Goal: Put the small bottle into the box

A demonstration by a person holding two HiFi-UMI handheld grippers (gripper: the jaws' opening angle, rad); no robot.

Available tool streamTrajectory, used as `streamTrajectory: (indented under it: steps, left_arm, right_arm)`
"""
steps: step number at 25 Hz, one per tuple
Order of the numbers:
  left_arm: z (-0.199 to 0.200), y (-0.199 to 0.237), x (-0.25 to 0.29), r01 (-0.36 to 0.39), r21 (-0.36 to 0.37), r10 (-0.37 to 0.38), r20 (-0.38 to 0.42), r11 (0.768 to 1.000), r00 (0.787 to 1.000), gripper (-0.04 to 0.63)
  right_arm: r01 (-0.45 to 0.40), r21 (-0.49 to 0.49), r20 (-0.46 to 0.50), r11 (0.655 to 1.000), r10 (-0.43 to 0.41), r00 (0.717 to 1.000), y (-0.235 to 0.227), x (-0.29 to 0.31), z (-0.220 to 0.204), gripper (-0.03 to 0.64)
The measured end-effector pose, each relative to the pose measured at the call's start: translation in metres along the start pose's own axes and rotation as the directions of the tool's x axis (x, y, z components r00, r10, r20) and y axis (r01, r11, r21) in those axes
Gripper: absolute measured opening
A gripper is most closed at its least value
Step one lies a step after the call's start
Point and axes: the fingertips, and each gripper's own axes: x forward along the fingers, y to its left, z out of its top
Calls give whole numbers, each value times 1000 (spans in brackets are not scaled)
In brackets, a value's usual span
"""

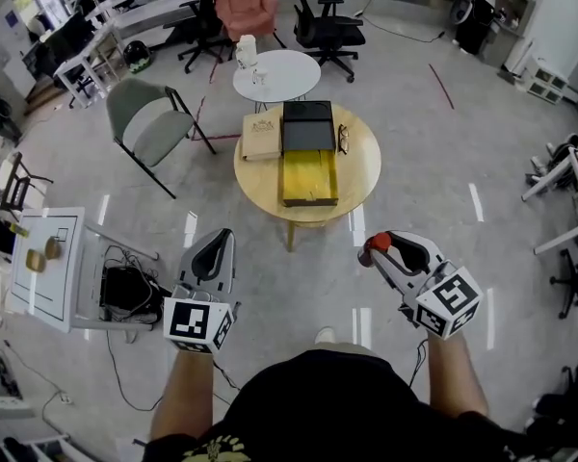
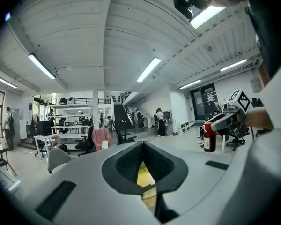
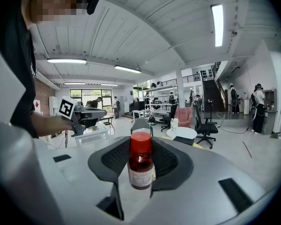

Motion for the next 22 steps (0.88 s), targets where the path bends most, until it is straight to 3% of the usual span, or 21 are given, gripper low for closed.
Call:
streamTrajectory:
  steps: [9, 16, 22]
  left_arm:
    - [-4, 6, 17, -43, 6, 43, -25, 999, 999, 18]
    - [-24, 54, 17, -84, -14, 84, -56, 996, 995, 18]
    - [-10, 77, 35, -59, 4, 59, -23, 998, 998, 18]
  right_arm:
    - [-77, -3, 7, 997, 77, 997, -21, 21, 10, 150]
    - [-83, 1, -10, 997, 83, 997, -21, 58, 14, 150]
    - [-79, 1, -2, 997, 79, 997, -18, 87, 25, 150]
